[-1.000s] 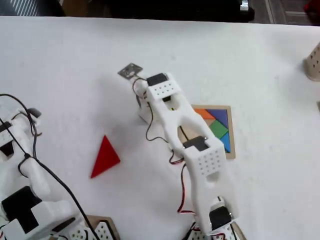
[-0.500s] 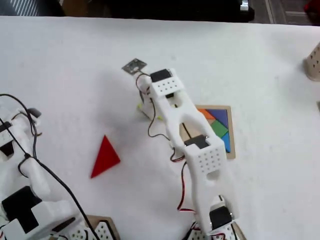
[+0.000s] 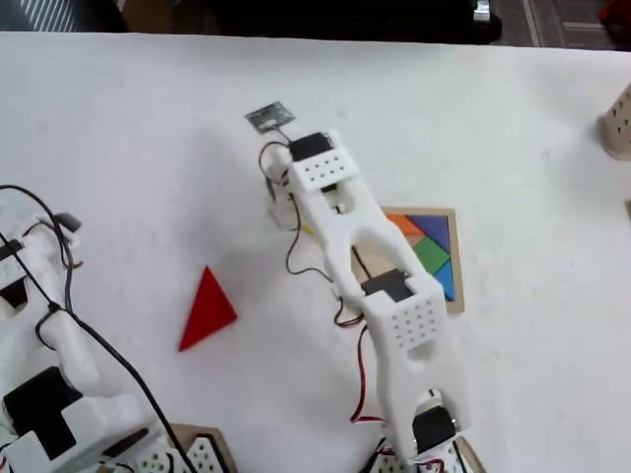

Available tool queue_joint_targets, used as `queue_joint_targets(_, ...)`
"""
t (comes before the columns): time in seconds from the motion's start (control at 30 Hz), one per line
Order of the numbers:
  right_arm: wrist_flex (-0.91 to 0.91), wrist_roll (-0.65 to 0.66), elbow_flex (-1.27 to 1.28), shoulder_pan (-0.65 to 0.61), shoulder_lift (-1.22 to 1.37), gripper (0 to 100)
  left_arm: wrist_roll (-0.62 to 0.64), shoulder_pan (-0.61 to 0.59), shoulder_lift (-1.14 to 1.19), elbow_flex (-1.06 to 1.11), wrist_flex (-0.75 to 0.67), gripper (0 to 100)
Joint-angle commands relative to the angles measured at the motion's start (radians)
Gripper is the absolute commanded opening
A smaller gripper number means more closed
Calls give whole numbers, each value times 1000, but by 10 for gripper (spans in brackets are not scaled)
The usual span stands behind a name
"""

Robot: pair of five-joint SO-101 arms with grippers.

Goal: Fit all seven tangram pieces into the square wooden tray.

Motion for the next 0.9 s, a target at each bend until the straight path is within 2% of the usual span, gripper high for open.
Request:
queue_joint_targets(0.0,-68,-25,-21,-54,-70,382,15,21,-4,-26,-25,269)
queue_joint_targets(0.07,-114,-31,-21,-67,-54,390,15,21,-4,-26,-25,269)
queue_joint_targets(0.17,-193,-140,-29,-59,-1,391,15,21,-4,-26,-25,269)
queue_joint_targets(0.23,-220,-149,-31,-53,30,391,15,21,-4,-26,-25,269)
queue_joint_targets(0.53,-193,-163,-98,-39,74,391,15,21,-4,-26,-25,269)
queue_joint_targets(0.67,-180,-233,-132,-41,94,390,15,21,-4,-26,-25,269)
queue_joint_targets(0.87,-176,-245,-138,-41,96,390,15,21,-4,-26,-25,269)
